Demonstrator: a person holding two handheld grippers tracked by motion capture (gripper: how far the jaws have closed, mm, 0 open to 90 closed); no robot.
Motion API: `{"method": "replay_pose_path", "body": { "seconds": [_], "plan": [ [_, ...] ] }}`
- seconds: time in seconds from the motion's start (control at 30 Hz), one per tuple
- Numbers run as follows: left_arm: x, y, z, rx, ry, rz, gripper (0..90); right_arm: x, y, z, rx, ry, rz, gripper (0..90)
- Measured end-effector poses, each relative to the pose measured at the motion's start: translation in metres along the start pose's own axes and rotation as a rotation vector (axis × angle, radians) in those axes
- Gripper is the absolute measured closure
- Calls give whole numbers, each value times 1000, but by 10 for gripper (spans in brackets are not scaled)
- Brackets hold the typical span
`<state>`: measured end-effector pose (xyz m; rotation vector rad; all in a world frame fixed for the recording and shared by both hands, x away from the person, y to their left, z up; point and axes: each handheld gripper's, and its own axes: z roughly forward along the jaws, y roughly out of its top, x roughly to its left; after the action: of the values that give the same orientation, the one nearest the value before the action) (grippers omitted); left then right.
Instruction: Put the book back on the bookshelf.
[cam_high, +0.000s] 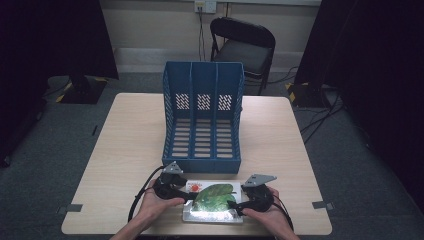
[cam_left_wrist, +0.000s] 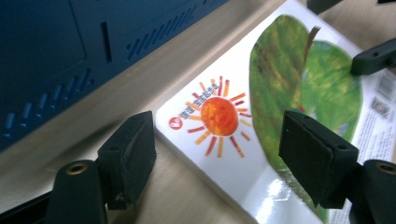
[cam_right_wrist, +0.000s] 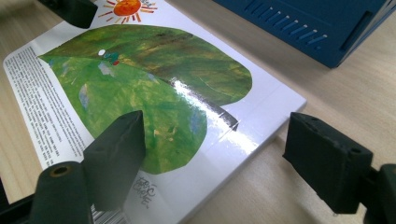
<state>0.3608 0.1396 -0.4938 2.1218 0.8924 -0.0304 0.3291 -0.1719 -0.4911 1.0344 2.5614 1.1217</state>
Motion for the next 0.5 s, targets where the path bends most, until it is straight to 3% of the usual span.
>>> {"method": "replay_pose_path", "body": {
  "seconds": [0.13,0.3,0.5],
  "plan": [
    [-1,0,0,-6,3,10,238,-2,-2,-3,8,7,10,195],
    [3,1,-4,-56,-32,-30,245,-1,-3,-1,11,43,21,170],
    [4,1,-7,-73,-48,-52,246,2,-3,1,7,35,8,146]
  ]
}}
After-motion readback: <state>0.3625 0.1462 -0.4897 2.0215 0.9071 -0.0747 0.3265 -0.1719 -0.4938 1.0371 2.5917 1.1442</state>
